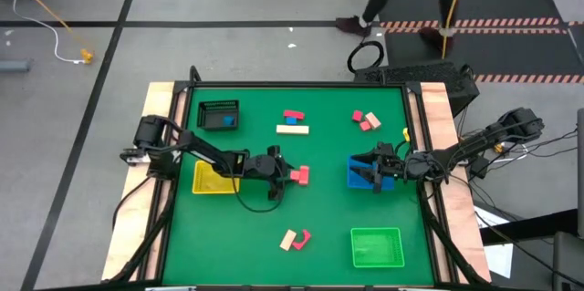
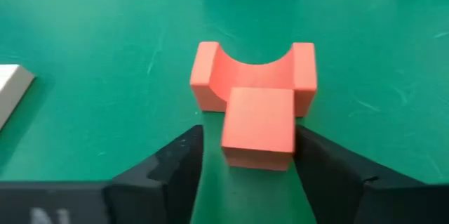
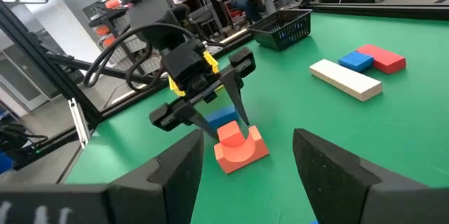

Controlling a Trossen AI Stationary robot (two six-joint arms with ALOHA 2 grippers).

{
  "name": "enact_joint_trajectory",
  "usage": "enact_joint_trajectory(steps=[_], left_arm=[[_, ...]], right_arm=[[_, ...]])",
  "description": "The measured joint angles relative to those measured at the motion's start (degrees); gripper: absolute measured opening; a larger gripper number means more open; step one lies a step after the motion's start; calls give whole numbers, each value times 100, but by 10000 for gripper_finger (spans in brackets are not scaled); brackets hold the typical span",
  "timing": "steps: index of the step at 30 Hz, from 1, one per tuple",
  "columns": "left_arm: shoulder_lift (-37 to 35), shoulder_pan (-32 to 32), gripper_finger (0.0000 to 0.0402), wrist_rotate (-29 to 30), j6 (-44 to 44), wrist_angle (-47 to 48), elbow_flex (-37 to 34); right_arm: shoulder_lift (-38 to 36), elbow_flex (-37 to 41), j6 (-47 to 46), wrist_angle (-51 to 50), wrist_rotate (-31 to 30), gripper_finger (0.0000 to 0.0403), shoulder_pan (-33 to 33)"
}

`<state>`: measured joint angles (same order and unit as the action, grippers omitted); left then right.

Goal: Sort & place blocks by color
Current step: Put the central pink square block into the yellow basket

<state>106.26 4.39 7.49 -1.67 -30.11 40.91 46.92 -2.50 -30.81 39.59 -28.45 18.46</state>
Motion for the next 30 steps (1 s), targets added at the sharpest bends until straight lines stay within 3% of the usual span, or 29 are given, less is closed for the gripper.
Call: enact_joint_trajectory(steps=[7,16,30], left_arm=[[-2,-14,131,-233,46,-20,0],[-203,25,131,-274,402,-423,0],[-2181,80,141,361,427,-268,2]], right_arm=[[1,-1,0,0,0,212,0],[1,-2,0,1,0,212,1],[0,-2,0,0,0,212,2]])
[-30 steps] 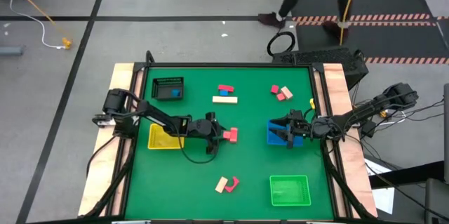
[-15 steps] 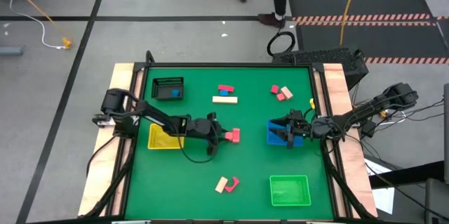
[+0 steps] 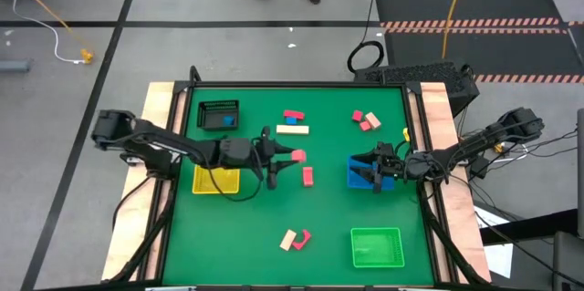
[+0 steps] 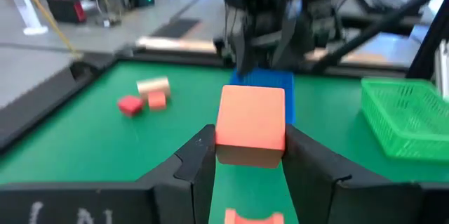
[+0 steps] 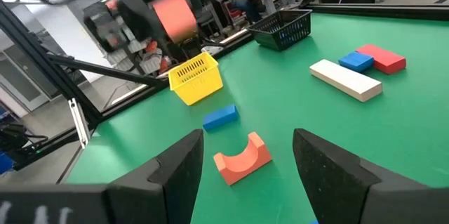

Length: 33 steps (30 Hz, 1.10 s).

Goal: Sort & place blocks by color
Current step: Put the central pink square block into the yellow basket

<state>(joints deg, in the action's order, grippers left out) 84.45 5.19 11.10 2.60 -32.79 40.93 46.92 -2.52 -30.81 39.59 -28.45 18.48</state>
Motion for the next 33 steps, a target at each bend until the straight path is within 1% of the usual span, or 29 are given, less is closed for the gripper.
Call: enact_joint_trajectory(steps=[3,5,9,12,15,21,26,29,33], left_arm=[[-355,111,144,143,-71,109,0],[-563,189,139,301,-84,170,0],[-1005,396,132,693,59,654,0],[-1366,547,135,971,419,1289,0],[-1723,668,140,1123,1011,1990,0],[-2388,889,137,1377,2437,3262,0],[-2883,999,137,1449,3772,4701,0],[-3098,1050,137,1347,4653,5620,0],[-3307,1073,137,877,5708,6637,0]], right_arm=[[1,1,0,1,0,212,-2],[2,0,0,1,-1,212,0],[2,0,0,0,0,212,0],[0,2,0,0,0,212,-2],[0,1,0,0,0,212,0],[2,2,0,0,-2,212,-2],[0,2,0,0,-1,212,-2],[2,0,0,0,0,212,-2],[1,2,0,0,-1,212,-2]])
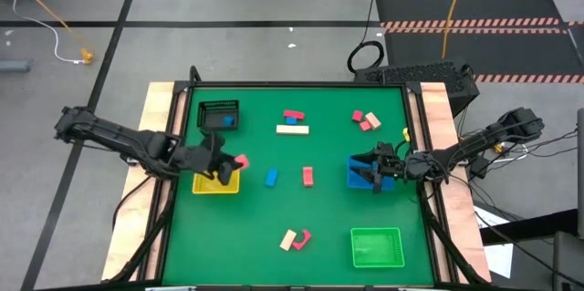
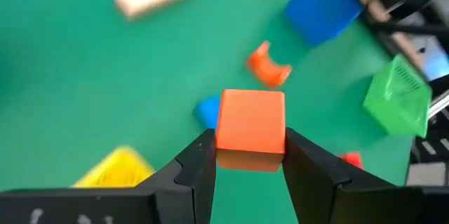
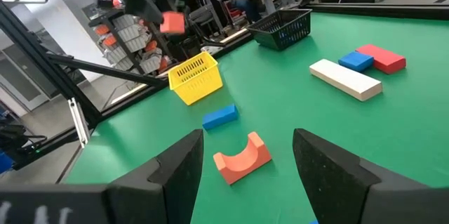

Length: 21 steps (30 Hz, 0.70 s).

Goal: Sort & place blocks by color
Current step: Put the central pink square block into the yellow basket

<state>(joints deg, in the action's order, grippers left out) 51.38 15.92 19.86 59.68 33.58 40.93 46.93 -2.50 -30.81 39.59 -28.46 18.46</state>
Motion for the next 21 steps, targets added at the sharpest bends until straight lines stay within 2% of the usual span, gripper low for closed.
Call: enact_joint_trajectory(steps=[5,11,21], left_arm=[[-54,0,138,-468,728,1098,0],[8,-2,138,-560,1290,2276,0],[353,-2,138,-1150,1568,3027,0]], right_arm=[[-1,-1,0,0,1,212,1],[-1,-1,0,0,1,212,1],[1,-1,0,0,0,212,-1]])
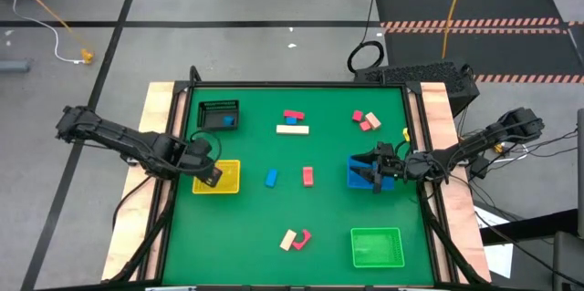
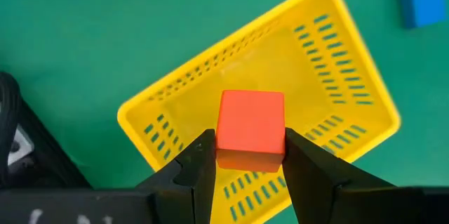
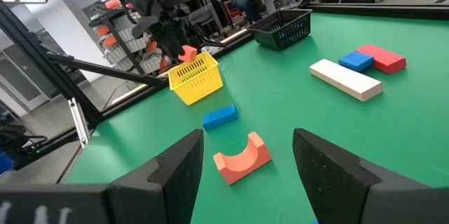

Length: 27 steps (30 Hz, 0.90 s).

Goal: Sort & place blocks by color
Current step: Put the central pink square block into the yellow basket, then put the red half-circle block into the blue basket

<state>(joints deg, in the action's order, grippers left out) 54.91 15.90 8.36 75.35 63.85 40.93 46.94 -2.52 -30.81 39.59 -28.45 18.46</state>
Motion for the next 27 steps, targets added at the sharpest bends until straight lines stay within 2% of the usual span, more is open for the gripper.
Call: enact_joint_trajectory(steps=[9,13,19,27], left_arm=[[663,0,143,-164,257,-97,-2],[794,0,172,-368,321,-270,-2],[790,0,208,-379,156,-596,-2],[641,-13,178,-381,525,-864,-2]], right_arm=[[-1,1,0,2,0,212,0],[-1,1,0,2,0,212,0],[-2,-1,0,2,-1,212,0],[-1,1,0,0,1,212,2]])
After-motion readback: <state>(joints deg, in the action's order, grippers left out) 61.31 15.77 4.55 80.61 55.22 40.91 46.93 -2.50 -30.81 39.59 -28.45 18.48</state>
